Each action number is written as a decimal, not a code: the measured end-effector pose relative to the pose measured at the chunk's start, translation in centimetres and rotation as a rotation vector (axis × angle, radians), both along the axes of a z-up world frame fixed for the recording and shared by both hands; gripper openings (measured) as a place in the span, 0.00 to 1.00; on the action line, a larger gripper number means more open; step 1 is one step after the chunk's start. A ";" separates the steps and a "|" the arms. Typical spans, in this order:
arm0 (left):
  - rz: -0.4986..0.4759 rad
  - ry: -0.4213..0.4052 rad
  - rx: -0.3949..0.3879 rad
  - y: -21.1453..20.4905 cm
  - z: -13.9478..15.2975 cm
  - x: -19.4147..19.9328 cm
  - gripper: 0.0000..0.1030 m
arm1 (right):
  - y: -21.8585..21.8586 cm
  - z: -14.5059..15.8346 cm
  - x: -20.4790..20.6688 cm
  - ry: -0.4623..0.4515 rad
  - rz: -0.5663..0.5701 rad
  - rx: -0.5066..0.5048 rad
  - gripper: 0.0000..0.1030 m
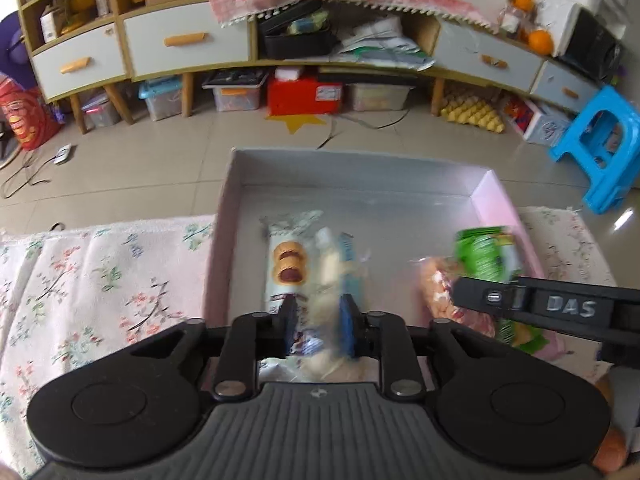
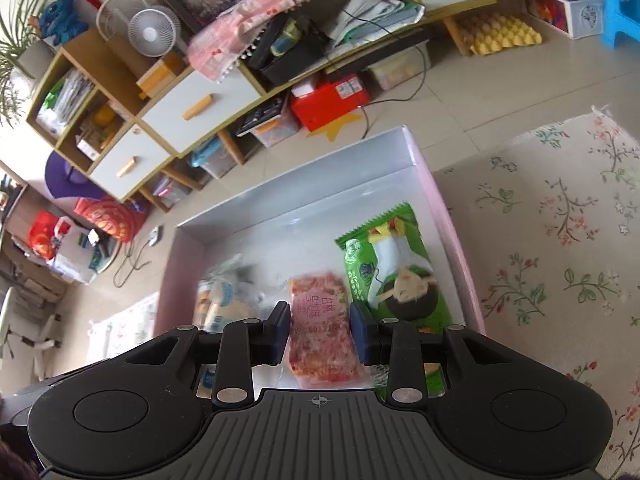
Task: Organize snacks
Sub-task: 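Place both snacks into the pink box and open both grippers, then return both grippers to the remaining snacks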
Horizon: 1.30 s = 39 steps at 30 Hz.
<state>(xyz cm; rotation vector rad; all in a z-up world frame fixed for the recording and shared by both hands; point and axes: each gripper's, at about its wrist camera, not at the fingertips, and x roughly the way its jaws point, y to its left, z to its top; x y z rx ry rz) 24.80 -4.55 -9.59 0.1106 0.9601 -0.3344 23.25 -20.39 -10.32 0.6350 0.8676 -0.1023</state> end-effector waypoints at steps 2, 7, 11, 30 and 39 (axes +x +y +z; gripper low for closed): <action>0.004 0.002 -0.004 0.5 0.2 -0.3 0.30 | -0.7 -0.1 -0.4 -0.004 -0.015 0.049 0.32; 0.049 0.012 -0.050 2.3 1.8 -1.3 0.31 | -1.8 2.5 -2.0 -0.046 -0.060 0.069 0.35; 0.115 -0.005 -0.099 4.0 3.9 -3.6 0.47 | -1.0 4.8 -4.2 -0.048 -0.018 0.002 0.35; 0.229 -0.136 0.032 5.4 9.6 -19.4 0.87 | 4.1 11.2 -23.3 -0.057 0.058 -0.195 0.90; 0.186 -0.137 0.122 4.9 7.8 -20.0 0.87 | 3.8 9.4 -24.3 0.033 0.041 -0.263 0.90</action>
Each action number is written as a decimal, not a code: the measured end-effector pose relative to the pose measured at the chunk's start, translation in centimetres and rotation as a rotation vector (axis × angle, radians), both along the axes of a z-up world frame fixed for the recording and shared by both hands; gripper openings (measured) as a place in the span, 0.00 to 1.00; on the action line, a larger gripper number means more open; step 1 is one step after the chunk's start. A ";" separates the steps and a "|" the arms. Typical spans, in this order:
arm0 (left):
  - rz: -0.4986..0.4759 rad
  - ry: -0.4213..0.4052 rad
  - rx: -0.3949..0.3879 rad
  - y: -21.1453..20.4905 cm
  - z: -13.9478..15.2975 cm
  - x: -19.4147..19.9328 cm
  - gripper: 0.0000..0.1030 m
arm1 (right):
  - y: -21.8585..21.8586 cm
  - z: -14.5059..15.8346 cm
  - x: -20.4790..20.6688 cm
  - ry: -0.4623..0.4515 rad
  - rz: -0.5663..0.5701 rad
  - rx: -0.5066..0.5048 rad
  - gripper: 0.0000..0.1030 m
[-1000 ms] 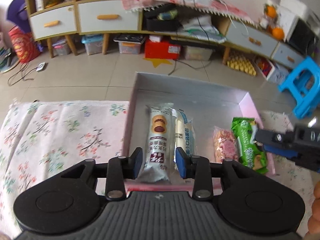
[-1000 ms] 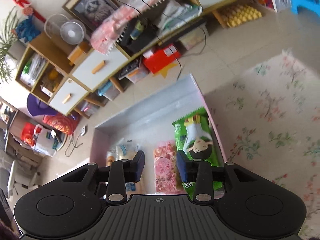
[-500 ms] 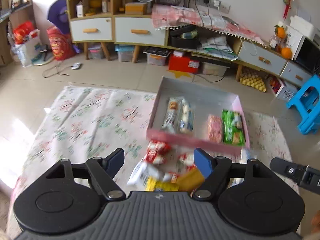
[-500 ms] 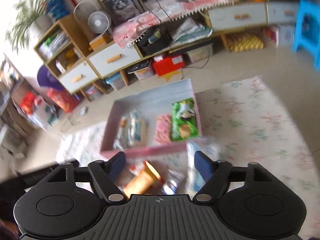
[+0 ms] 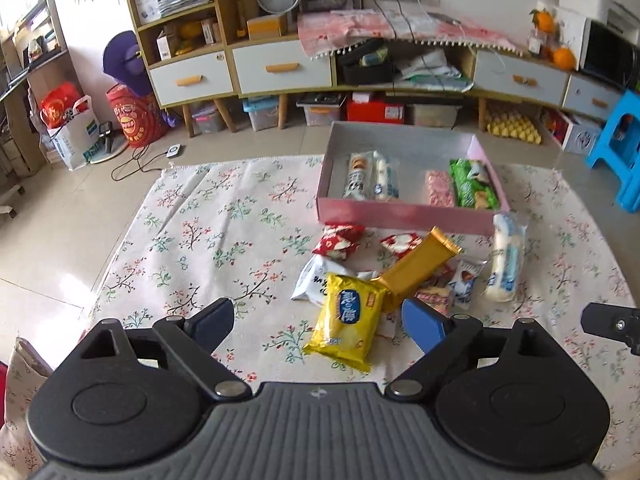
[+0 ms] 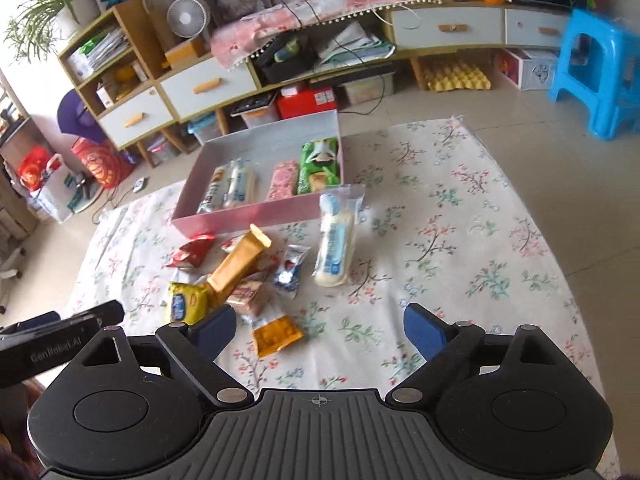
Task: Organize snacks
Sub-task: 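Return both grippers to the remaining snacks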
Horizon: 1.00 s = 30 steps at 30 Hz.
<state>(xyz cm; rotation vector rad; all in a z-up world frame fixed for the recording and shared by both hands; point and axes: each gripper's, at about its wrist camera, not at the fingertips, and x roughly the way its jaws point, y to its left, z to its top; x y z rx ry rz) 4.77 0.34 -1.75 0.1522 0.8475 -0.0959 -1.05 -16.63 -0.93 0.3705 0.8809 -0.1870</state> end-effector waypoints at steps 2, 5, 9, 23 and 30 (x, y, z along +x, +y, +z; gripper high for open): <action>0.004 0.008 -0.009 0.2 -0.2 0.0 0.87 | 0.1 -0.5 0.1 0.023 0.003 -0.016 0.90; -0.005 0.021 -0.033 0.3 -0.1 0.0 0.87 | 0.4 -0.4 0.3 0.018 0.027 -0.014 0.90; -0.026 0.017 -0.048 0.3 -0.3 -0.7 0.87 | 0.8 -0.4 0.6 0.024 0.032 -0.040 0.90; -0.027 0.058 -0.087 1.5 -0.7 0.0 0.87 | 0.5 -0.4 1.1 0.036 -0.010 -0.045 0.90; -0.024 0.097 -0.126 2.1 -1.0 0.5 0.86 | 0.1 -0.5 1.1 0.039 -0.029 -0.028 0.90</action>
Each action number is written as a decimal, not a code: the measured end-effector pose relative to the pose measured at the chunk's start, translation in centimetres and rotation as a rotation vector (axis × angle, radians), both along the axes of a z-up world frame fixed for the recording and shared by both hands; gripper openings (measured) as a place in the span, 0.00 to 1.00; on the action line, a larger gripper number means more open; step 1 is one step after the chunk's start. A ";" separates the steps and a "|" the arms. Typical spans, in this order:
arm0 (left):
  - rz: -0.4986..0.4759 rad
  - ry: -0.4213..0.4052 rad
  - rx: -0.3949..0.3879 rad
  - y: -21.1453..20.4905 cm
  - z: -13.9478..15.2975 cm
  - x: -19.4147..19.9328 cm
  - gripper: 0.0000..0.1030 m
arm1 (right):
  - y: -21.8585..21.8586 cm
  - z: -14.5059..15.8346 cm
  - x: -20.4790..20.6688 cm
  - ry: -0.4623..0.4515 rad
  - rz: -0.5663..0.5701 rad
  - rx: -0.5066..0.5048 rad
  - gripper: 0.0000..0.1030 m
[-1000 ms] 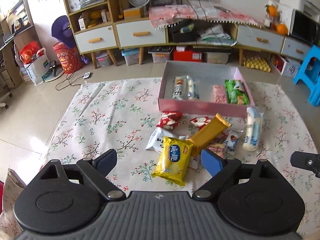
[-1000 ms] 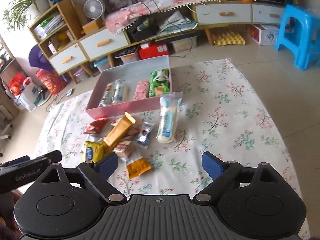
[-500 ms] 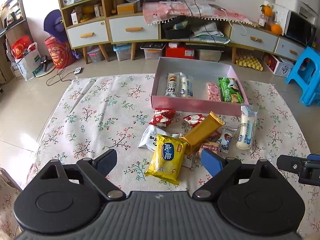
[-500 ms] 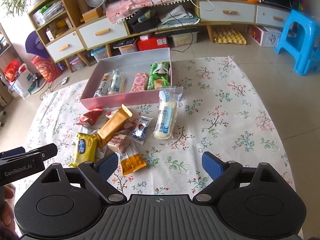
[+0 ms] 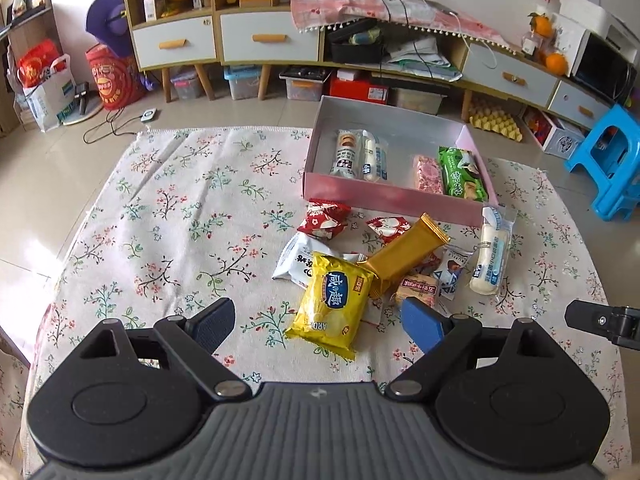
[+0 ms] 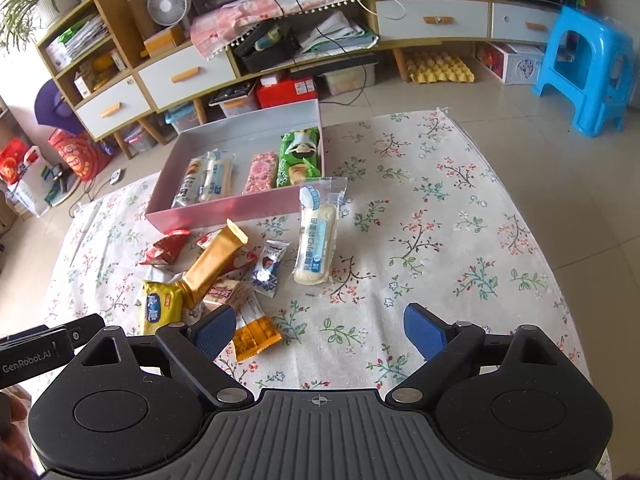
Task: Organize snacks
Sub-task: 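Return both grippers to the remaining snacks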
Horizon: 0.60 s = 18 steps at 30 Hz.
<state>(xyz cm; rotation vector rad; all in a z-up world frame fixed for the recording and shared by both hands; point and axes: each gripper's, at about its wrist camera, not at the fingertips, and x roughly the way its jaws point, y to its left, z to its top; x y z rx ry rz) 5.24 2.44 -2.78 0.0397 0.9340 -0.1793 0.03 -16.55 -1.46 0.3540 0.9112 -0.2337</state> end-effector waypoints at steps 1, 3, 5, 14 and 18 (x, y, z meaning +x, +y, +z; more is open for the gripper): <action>-0.003 0.001 0.000 0.0 0.0 0.0 0.86 | 0.0 0.0 0.0 0.001 0.001 0.000 0.90; -0.007 0.008 0.000 -0.1 -0.2 0.0 0.86 | 0.0 0.0 0.0 0.001 0.002 0.000 0.90; -0.010 0.019 -0.009 0.0 -0.2 0.0 0.86 | 0.0 -0.1 0.0 0.000 0.003 0.001 0.90; -0.022 0.039 -0.028 -0.1 -0.7 0.2 0.86 | -0.3 -0.3 0.0 0.010 -0.005 0.000 0.90; -0.018 0.054 -0.025 0.0 -1.3 0.5 0.86 | -0.7 -0.8 0.2 0.022 -0.015 -0.003 0.90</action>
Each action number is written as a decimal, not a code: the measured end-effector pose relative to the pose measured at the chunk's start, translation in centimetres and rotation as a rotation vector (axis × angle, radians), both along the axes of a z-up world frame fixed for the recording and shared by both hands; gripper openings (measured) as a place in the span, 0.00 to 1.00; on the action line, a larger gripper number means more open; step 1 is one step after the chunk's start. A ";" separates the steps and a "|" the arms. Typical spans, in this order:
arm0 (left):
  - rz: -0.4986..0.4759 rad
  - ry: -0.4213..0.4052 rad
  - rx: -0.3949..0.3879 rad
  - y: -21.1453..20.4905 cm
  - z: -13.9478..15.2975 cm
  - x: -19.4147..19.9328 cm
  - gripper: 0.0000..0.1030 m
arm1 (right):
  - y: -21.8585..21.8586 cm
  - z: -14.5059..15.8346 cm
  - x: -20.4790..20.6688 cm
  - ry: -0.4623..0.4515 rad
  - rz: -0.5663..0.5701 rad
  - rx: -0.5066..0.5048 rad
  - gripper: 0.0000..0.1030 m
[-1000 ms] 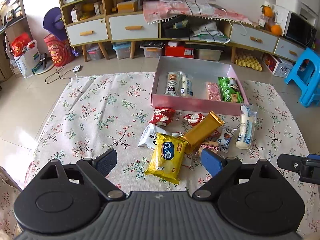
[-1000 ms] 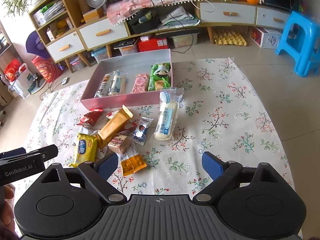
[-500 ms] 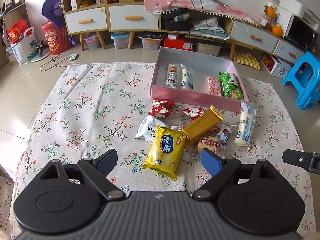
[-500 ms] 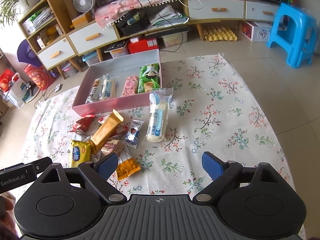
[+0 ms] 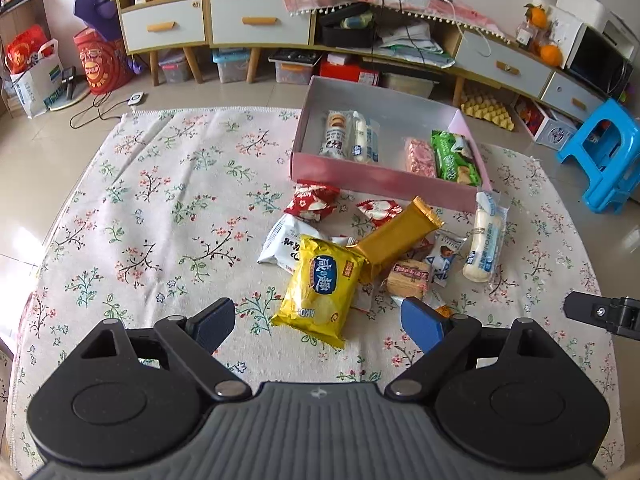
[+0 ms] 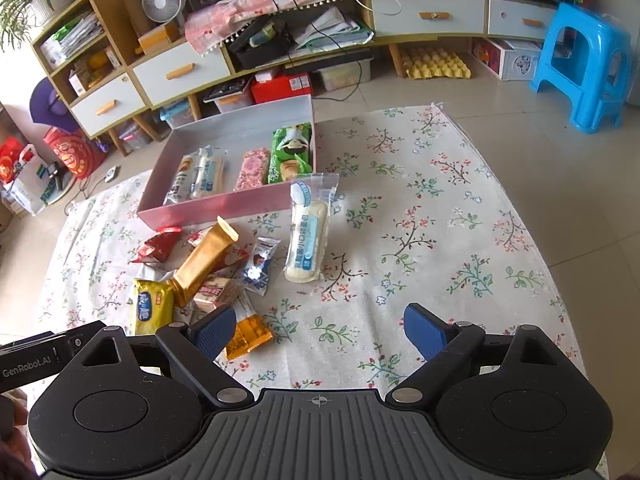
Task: Organize snacks
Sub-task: 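Return both grippers to the remaining snacks, then grasp yellow chip bag with left gripper while right gripper grasps white bread roll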
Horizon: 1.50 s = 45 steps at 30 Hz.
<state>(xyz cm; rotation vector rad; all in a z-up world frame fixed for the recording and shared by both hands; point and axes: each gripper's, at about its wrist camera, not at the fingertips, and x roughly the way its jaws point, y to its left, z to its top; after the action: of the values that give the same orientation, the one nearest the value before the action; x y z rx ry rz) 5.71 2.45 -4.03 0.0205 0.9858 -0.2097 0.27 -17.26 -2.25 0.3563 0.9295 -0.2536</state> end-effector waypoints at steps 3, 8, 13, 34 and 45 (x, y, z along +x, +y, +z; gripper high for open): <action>-0.001 0.013 0.013 0.0 -0.7 0.4 0.86 | -0.6 -0.7 0.5 0.016 -0.028 -0.006 0.90; -0.009 0.051 0.014 0.3 -2.2 1.5 0.84 | -2.0 -2.1 1.8 0.052 -0.077 0.017 0.90; -0.008 0.115 -0.006 0.3 -4.3 3.0 0.81 | -2.5 -3.6 3.4 0.080 -0.107 0.026 0.90; -0.062 0.172 0.040 -1.0 -7.1 5.1 0.51 | -2.0 -8.2 10.5 0.029 -0.051 0.023 0.90; -0.048 0.165 -0.028 0.6 -5.9 5.0 0.45 | -1.1 -8.7 12.1 0.065 -0.012 -0.004 0.28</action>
<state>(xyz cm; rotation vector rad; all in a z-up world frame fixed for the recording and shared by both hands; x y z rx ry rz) 10.75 3.00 -9.89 0.0012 1.1474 -0.2723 12.39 -18.33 -10.91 0.3513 0.9912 -0.2796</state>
